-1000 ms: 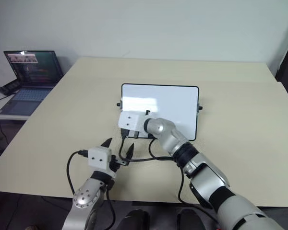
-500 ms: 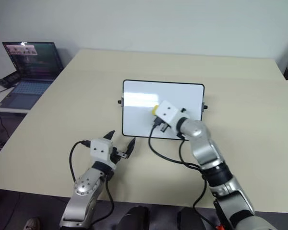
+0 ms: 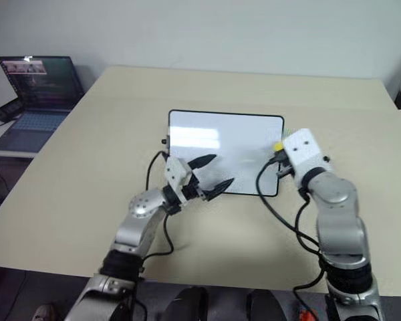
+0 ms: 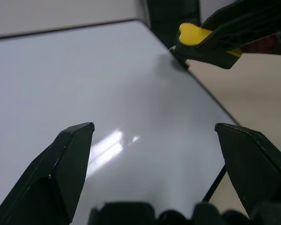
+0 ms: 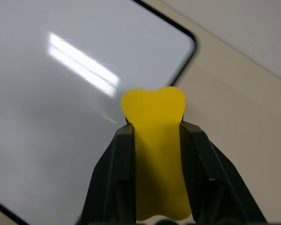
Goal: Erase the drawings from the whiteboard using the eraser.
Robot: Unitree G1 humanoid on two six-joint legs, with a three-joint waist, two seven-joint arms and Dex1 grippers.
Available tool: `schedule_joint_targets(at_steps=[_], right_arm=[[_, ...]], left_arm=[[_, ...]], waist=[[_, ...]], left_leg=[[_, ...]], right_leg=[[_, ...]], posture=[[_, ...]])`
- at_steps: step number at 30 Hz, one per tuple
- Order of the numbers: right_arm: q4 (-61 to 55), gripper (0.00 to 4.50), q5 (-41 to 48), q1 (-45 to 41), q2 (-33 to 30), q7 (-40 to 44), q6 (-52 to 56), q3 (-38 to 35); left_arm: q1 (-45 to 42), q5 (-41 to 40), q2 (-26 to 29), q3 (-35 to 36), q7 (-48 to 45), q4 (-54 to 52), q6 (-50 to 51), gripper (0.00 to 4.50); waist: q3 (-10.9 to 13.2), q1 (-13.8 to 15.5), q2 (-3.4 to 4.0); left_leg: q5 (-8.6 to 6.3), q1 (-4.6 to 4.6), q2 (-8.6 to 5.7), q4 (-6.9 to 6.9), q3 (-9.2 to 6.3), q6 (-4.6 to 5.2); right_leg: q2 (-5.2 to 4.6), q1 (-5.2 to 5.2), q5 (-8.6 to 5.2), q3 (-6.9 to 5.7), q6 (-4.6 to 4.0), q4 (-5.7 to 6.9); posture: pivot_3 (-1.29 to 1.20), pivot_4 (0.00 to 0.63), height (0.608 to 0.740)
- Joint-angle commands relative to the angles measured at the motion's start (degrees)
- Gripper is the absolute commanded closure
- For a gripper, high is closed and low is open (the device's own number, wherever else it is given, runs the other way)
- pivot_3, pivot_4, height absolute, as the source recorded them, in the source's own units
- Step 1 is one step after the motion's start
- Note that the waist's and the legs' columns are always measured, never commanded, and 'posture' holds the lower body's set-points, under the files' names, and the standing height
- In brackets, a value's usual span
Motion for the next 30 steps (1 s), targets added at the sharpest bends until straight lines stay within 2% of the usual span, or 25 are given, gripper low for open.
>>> schedule_joint_targets(at_steps=[1, 5, 10, 14, 19, 30], right_arm=[[-6.0, 3.49, -0.4, 1.2, -2.7, -1.7, 8.0, -4.9], [-9.7, 3.49, 0.0, 2.0, -0.3, -4.2, 20.0, -12.3], [-10.5, 3.49, 1.5, 2.6, 2.3, -6.4, 25.7, -17.4], [-8.5, 3.49, 3.4, 4.0, 4.6, -7.9, 25.3, -18.9], [-4.3, 3.49, 6.6, 5.2, 5.6, -8.1, 23.8, -20.4], [2.0, 3.49, 12.2, 6.3, 4.0, -8.7, 19.0, -20.7]], left_arm=[[-3.0, -2.5, -1.1, -1.9, -7.7, 3.2, -1.4, 0.00], [-6.6, -3.6, -1.4, -4.0, -16.5, 6.9, -1.7, 0.00], [-11.1, -2.5, -1.9, -5.0, -22.2, 11.4, -3.1, 0.00], [-14.8, 0.4, -2.6, -6.3, -25.9, 19.4, -8.8, 0.00], [-16.2, 1.5, -4.2, -6.3, -27.4, 24.4, -12.2, 0.00], [-15.0, 3.4, -5.8, -6.3, -25.2, 22.9, -13.1, 0.00]], waist=[[0.0, -0.1, 0.00], [0.0, -0.3, 0.00], [0.0, -0.8, 0.00], [0.0, -1.3, 0.01], [0.0, -1.6, 0.01], [0.0, -1.6, 0.01]], left_leg=[[0.00, 0.00, 0.02, -0.01, 0.02, 0.00], [0.00, 0.00, 0.03, 0.00, 0.09, 0.02], [0.02, 0.02, -0.01, 0.05, 0.08, 0.08], [0.03, 0.02, -0.06, 0.05, 0.11, 0.12], [0.04, 0.02, -0.08, 0.06, 0.14, 0.16], [0.03, 0.09, -0.16, 0.15, 0.18, 0.43]], right_leg=[[0.00, -0.02, 0.00, 0.01, 0.00, 0.01], [0.04, -0.03, 0.00, 0.01, 0.00, 0.06], [0.05, 0.00, 0.00, 0.00, 0.00, 0.15], [0.08, 0.01, 0.00, 0.00, 0.00, 0.16], [0.13, 0.00, 0.00, 0.01, 0.00, 0.20], [0.12, 0.00, 0.00, 0.05, 0.01, 0.55]], posture=[[0.00, 0.150, 0.740], [0.00, 0.150, 0.740], [0.00, 0.150, 0.740], [0.00, 0.150, 0.740], [0.00, 0.150, 0.740], [0.00, 0.150, 0.740]])
